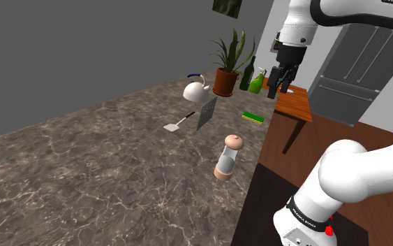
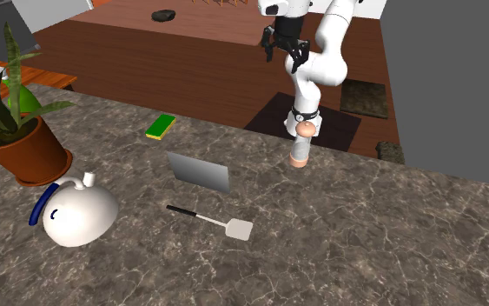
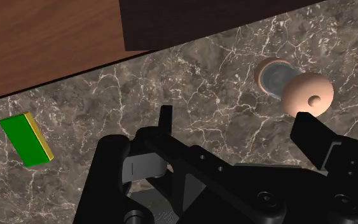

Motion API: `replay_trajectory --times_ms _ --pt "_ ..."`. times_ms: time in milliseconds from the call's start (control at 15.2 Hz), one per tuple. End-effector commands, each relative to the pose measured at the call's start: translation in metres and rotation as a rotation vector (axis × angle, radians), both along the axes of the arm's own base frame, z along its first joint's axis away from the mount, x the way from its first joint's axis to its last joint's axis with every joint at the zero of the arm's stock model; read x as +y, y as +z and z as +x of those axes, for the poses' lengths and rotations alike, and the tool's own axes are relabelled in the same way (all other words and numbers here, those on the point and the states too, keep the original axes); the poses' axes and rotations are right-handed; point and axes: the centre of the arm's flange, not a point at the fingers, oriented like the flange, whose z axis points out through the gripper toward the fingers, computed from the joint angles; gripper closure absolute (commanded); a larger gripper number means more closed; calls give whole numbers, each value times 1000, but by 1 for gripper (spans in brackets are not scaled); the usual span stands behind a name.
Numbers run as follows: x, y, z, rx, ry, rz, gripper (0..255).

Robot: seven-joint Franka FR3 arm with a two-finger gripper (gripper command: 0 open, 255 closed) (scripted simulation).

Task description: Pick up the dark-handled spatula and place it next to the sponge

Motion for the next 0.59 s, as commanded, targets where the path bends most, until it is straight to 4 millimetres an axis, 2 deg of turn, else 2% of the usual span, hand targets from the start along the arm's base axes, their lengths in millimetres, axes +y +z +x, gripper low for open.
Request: replay_trajectory --times_ms 0,528 --pt "0 0 0 0 0 0 0" --pt "38 -61 73 -34 -241 -5 0"
